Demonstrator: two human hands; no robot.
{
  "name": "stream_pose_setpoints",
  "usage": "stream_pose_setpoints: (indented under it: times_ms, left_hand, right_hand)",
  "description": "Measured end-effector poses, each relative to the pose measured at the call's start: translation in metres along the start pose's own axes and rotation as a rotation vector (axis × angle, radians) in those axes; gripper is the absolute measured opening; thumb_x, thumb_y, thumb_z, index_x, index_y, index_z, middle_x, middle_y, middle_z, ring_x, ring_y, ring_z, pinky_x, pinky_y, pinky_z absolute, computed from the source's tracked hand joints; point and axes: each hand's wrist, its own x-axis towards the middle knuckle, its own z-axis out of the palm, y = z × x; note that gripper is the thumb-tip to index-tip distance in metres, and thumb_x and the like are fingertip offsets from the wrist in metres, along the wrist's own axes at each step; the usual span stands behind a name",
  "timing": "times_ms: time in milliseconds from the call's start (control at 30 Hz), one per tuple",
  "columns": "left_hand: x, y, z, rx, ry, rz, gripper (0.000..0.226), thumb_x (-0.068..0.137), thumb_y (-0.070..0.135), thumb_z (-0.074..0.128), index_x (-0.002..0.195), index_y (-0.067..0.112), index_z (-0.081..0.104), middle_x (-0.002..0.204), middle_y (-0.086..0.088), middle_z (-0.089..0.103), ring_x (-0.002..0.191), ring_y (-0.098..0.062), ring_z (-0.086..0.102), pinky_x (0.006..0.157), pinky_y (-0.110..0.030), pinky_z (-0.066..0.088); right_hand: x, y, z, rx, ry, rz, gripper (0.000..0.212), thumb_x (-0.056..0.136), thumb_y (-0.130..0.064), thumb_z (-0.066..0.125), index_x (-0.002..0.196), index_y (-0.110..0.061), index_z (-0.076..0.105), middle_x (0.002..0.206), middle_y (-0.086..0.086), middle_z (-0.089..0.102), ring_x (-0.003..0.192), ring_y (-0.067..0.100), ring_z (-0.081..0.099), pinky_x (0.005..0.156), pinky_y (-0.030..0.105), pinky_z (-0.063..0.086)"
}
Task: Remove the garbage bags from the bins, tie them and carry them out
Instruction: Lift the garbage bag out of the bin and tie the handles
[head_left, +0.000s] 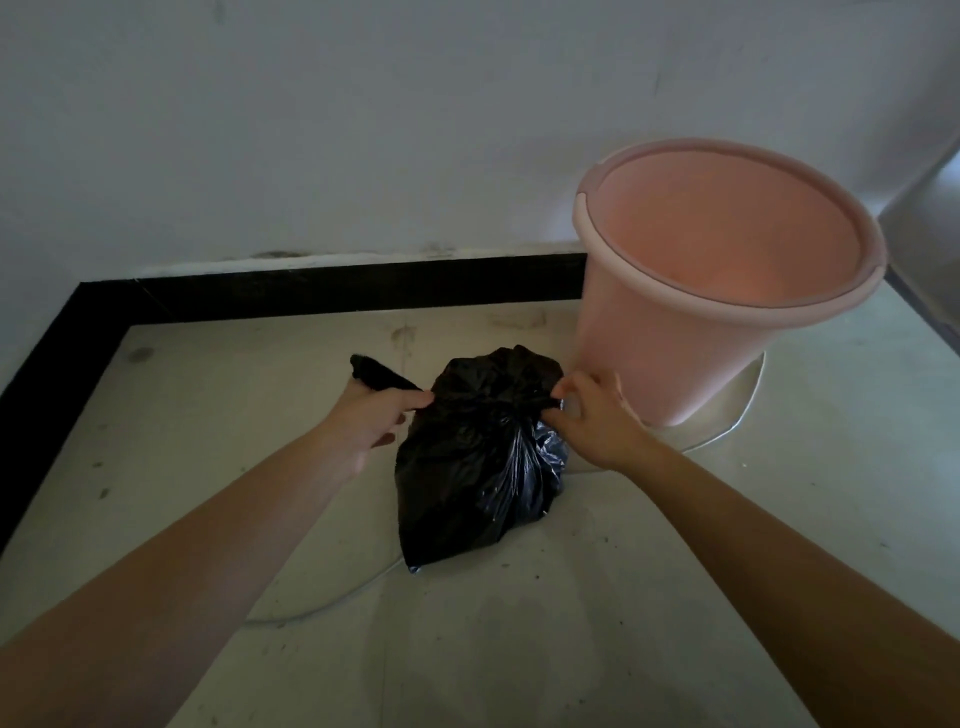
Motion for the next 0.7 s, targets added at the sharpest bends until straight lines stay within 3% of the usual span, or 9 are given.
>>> stream_pose_setpoints:
  times_ms: [67, 133, 200, 267, 367, 467, 533, 700]
  left_hand:
    - [0.002, -0.013, 0.004, 0.091, 0.027, -0.045, 0.113, 0.077, 0.030, 0.086, 0.157, 0.017, 0.009, 0.141, -0.003, 0.046, 0.127, -0.022, 0.047, 0.109, -0.040, 0.040]
    - [0.006, -0.025, 0.013, 0.088, -0.005, -0.113, 0.129, 0.077, 0.042, 0.084, 0.158, 0.019, -0.013, 0.157, -0.007, 0.033, 0.142, -0.026, 0.036, 0.117, -0.039, 0.029]
    - [0.014, -0.034, 0.021, -0.042, -0.089, -0.188, 0.133, 0.075, 0.050, 0.084, 0.158, 0.019, -0.015, 0.162, -0.007, 0.030, 0.145, -0.026, 0.033, 0.118, -0.038, 0.026]
    - [0.022, -0.038, 0.028, -0.131, -0.140, -0.205, 0.133, 0.070, 0.054, 0.085, 0.159, 0.024, -0.009, 0.157, -0.007, 0.036, 0.140, -0.029, 0.041, 0.117, -0.042, 0.032]
    - [0.021, -0.037, 0.040, -0.193, -0.131, -0.086, 0.101, 0.074, 0.048, 0.083, 0.155, 0.022, 0.028, 0.143, -0.008, 0.056, 0.121, -0.028, 0.061, 0.103, -0.043, 0.049]
    - [0.013, -0.033, 0.041, -0.194, -0.002, 0.096, 0.068, 0.068, 0.047, 0.082, 0.128, 0.019, 0.066, 0.119, -0.006, 0.073, 0.105, -0.026, 0.072, 0.098, -0.047, 0.054]
    - [0.000, -0.022, 0.036, -0.129, 0.106, 0.185, 0.050, 0.075, 0.044, 0.081, 0.118, 0.020, 0.070, 0.112, -0.002, 0.075, 0.104, -0.024, 0.071, 0.097, -0.045, 0.054]
    - [-0.065, 0.046, 0.011, -0.083, 0.220, 0.310, 0.010, 0.090, 0.029, 0.074, 0.100, 0.026, 0.070, 0.100, 0.001, 0.074, 0.097, -0.020, 0.069, 0.088, -0.040, 0.054]
  right_hand:
    - [0.001, 0.009, 0.007, 0.293, -0.026, 0.195, 0.060, 0.088, -0.043, 0.070, 0.134, -0.023, 0.037, 0.140, 0.010, 0.028, 0.120, 0.030, 0.046, 0.094, 0.036, 0.042]
    - [0.000, 0.011, 0.016, 0.560, -0.079, 0.350, 0.097, 0.075, -0.053, 0.077, 0.146, -0.031, 0.015, 0.147, 0.006, 0.025, 0.125, 0.030, 0.046, 0.094, 0.041, 0.051]
    - [-0.001, 0.012, 0.026, 0.760, -0.167, 0.429, 0.116, 0.070, -0.056, 0.080, 0.150, -0.042, -0.003, 0.146, 0.001, 0.033, 0.123, 0.028, 0.051, 0.092, 0.049, 0.056]
    - [-0.003, 0.009, 0.030, 0.862, -0.244, 0.452, 0.112, 0.082, -0.045, 0.077, 0.153, -0.042, -0.011, 0.136, -0.001, 0.043, 0.116, 0.025, 0.056, 0.091, 0.049, 0.055]
    - [0.002, 0.006, 0.037, 0.909, -0.216, 0.399, 0.095, 0.086, -0.034, 0.076, 0.152, -0.039, 0.009, 0.134, -0.003, 0.052, 0.112, 0.022, 0.060, 0.086, 0.045, 0.057]
    - [0.007, 0.000, 0.029, 0.864, -0.135, 0.306, 0.089, 0.081, -0.025, 0.081, 0.149, -0.034, 0.023, 0.127, -0.005, 0.058, 0.113, 0.020, 0.061, 0.096, 0.046, 0.055]
    - [0.005, -0.011, 0.014, 0.813, -0.118, 0.235, 0.083, 0.081, -0.020, 0.081, 0.144, -0.030, 0.029, 0.119, -0.007, 0.059, 0.112, 0.018, 0.060, 0.098, 0.042, 0.053]
    - [-0.023, -0.073, -0.050, 0.778, -0.139, 0.091, 0.076, 0.084, -0.017, 0.078, 0.145, -0.022, 0.031, 0.125, -0.004, 0.055, 0.117, 0.015, 0.055, 0.101, 0.034, 0.046]
